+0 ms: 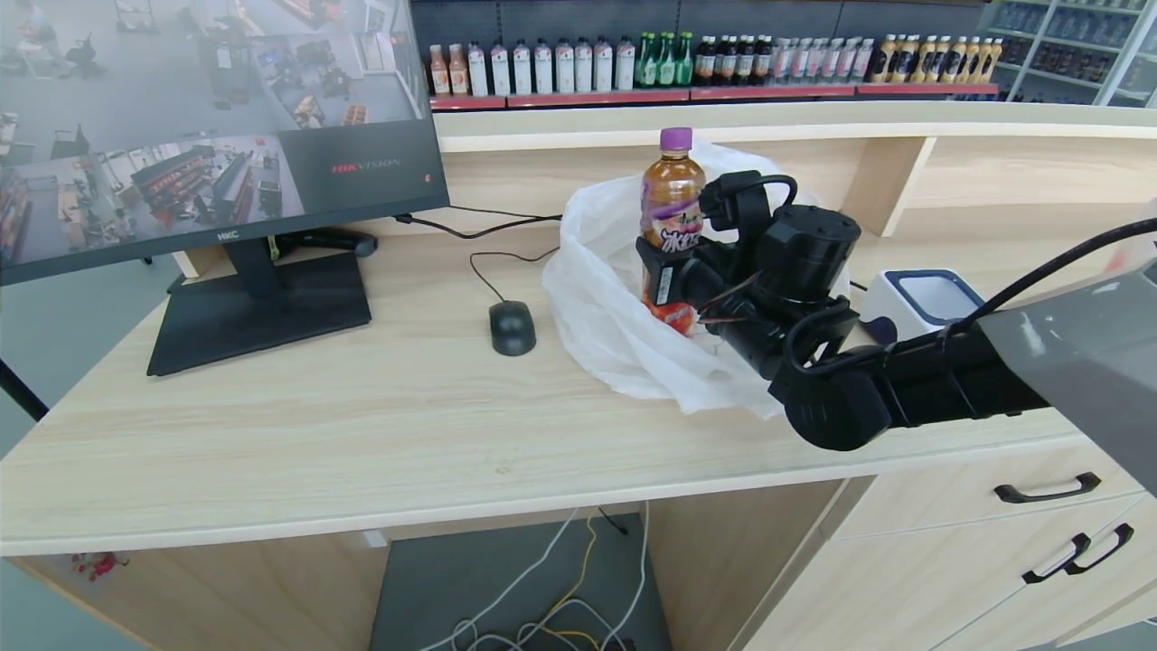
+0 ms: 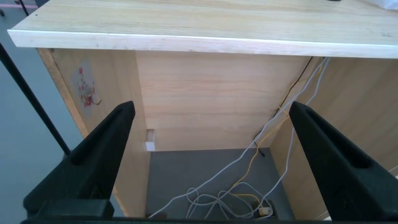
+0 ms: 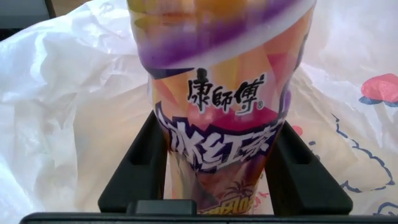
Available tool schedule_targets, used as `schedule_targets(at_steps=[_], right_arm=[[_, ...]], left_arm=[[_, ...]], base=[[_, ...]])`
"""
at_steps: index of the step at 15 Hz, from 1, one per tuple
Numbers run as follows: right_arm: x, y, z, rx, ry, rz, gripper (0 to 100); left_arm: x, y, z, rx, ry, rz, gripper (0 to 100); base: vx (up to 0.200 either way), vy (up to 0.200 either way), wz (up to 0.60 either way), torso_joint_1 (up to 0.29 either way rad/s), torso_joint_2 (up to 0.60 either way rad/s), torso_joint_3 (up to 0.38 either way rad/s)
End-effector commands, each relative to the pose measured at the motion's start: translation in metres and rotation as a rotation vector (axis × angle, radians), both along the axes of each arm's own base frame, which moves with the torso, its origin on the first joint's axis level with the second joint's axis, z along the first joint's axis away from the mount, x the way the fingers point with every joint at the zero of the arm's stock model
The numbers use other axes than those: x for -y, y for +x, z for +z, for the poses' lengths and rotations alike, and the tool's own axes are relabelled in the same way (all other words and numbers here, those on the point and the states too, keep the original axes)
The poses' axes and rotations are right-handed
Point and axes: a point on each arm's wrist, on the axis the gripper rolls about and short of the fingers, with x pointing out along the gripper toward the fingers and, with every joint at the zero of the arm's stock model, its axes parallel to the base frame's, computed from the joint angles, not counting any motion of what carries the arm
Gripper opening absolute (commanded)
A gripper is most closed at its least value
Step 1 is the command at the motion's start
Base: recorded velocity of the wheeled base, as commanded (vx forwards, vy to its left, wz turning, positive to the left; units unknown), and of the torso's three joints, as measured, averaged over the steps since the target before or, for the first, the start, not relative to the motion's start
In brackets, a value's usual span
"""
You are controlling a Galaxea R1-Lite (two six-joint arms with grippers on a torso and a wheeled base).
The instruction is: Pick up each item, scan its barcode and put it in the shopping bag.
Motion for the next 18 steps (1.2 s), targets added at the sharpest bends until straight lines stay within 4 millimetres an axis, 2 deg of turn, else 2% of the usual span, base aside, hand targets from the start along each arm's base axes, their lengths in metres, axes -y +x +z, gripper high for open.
schedule_targets(at_steps=[1,10,11,18], right_arm=[[0.0,-0.001,-0.009,-0.019,-0.011,0.001,0],[0.001,-0.002,-0.013,-0.024,-0.012,0.002,0],[0.001,-0.002,-0.013,-0.024,-0.012,0.002,100],[0.005,-0.01,0.001,0.001,0.004,0.003,100]], left_arm=[[0.0,0.0,0.0,0.001,0.0,0.0,100],[0.0,0.0,0.0,0.001,0.0,0.002,100],[0.0,0.0,0.0,0.001,0.0,0.0,100],[0.0,0.0,0.0,0.001,0.0,0.0,100]], base=[[0.0,0.0,0.0,0.0,0.0,0.0],[0.0,0.0,0.0,0.0,0.0,0.0],[0.0,0.0,0.0,0.0,0.0,0.0],[0.0,0.0,0.0,0.0,0.0,0.0]])
